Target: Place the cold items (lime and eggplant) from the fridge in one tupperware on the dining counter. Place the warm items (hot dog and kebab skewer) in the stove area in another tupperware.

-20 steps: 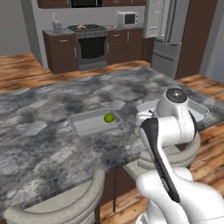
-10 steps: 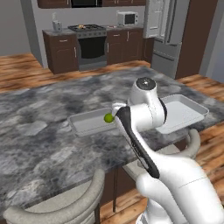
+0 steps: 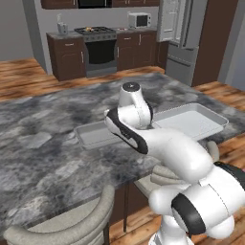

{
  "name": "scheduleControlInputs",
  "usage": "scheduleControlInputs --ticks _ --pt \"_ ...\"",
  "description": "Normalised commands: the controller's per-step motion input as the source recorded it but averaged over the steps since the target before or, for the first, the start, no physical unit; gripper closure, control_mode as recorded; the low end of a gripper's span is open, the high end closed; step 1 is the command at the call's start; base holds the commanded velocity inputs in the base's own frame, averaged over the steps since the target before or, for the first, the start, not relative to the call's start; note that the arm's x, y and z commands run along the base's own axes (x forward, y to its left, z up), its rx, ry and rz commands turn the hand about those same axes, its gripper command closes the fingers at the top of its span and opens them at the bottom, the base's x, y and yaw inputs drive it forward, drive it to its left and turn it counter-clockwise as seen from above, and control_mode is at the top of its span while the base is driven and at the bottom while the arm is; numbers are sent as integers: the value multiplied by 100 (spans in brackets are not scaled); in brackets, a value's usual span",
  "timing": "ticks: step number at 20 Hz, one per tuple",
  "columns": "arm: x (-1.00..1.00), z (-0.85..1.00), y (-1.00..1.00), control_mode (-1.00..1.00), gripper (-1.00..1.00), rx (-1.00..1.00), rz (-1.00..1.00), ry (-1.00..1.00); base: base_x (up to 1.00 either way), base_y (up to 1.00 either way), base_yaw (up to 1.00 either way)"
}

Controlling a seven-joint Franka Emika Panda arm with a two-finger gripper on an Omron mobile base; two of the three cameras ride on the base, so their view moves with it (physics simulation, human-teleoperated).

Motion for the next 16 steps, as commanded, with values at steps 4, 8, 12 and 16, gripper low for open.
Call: scheduleControlInputs --ticks 4,8,12,16 --pt "78 -56 33 -100 100 -7 0 4 0 0 0" --pt "79 -55 29 -100 100 -4 0 2 0 0 0" --pt "90 -57 17 -100 100 0 1 7 0 0 0" --pt "83 -59 13 -100 100 0 1 4 0 0 0"
